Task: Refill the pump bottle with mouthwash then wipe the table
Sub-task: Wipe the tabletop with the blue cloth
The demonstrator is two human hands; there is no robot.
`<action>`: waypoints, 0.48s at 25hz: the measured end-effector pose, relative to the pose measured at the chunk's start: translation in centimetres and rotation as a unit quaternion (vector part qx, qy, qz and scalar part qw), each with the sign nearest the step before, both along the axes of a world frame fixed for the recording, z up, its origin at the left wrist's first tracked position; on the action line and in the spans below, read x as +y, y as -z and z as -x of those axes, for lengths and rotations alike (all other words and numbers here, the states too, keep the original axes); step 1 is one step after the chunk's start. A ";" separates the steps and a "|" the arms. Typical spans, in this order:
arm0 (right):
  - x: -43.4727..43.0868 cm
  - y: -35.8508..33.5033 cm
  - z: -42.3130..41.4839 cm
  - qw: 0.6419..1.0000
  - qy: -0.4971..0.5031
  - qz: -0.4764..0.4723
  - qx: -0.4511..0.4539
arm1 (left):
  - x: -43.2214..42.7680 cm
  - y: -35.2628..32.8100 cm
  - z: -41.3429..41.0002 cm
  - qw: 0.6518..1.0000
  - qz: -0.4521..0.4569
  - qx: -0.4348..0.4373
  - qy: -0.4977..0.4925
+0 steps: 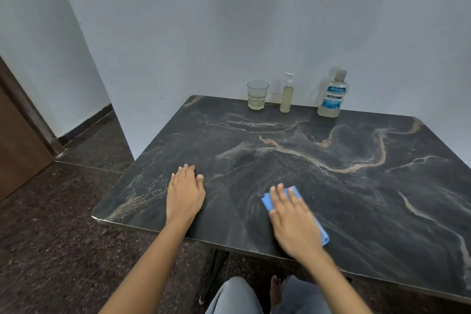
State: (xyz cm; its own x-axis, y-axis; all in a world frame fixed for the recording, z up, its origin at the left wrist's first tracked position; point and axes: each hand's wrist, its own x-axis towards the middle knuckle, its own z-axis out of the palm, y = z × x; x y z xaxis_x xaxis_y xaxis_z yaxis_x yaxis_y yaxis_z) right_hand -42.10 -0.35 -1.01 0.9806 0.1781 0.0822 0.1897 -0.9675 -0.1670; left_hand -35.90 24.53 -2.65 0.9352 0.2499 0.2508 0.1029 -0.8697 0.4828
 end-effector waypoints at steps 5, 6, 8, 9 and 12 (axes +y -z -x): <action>7.5 -0.2 0.3 0.990 -0.129 -0.039 0.027 | 0.2 -0.1 0.0 1.000 0.020 -0.014 0.005; 8.6 -0.3 -1.4 0.989 -0.144 -0.032 0.017 | 0.2 0.0 0.0 1.000 0.022 -0.018 0.005; 10.3 -0.2 -5.4 0.989 -0.145 -0.020 0.032 | 0.3 0.1 -0.1 1.000 0.020 -0.019 0.004; 10.9 -0.2 -7.4 0.990 -0.133 -0.022 0.041 | 0.3 0.1 -0.1 1.000 0.014 -0.016 0.004; 11.1 0.0 -13.3 0.995 -0.079 -0.027 0.052 | 0.3 0.0 0.0 1.000 0.009 -0.014 0.002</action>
